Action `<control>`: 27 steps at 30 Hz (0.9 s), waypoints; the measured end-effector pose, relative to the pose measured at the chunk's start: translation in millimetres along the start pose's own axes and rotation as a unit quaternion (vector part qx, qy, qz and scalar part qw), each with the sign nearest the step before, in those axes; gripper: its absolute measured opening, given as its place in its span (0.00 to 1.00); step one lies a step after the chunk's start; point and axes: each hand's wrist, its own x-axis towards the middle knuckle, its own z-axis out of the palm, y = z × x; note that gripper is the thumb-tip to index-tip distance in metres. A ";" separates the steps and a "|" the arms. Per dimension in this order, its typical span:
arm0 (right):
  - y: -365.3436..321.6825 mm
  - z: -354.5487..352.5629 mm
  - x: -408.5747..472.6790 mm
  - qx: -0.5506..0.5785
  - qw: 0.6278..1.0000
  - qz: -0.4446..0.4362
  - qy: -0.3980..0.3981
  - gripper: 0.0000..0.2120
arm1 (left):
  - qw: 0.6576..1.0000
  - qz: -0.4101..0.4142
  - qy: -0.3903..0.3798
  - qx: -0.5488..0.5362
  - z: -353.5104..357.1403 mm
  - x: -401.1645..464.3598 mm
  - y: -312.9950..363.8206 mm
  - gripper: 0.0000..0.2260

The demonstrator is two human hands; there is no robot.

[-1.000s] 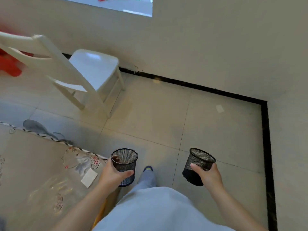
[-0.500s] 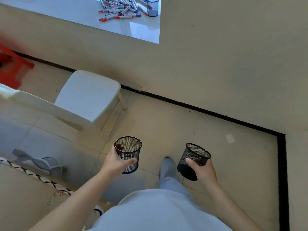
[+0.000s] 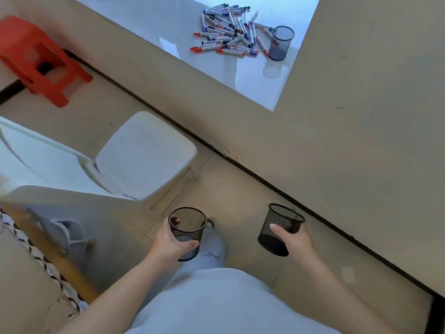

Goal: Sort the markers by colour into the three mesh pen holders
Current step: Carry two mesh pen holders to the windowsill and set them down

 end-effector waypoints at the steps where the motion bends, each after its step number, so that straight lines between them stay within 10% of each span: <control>1: -11.9 5.3 11.2 -0.004 1.000 0.003 -0.006 0.34 | 1.000 -0.005 0.003 0.001 -3.6 14.4 7.8 0.31; 14: -194.9 87.3 110.6 0.038 0.999 -0.016 0.010 0.27 | 0.979 0.078 -0.065 0.174 -92.2 212.9 116.5 0.33; 27: -334.7 93.8 234.9 0.041 0.998 -0.042 -0.028 0.27 | 0.993 0.049 -0.034 0.103 -78.5 335.0 240.7 0.32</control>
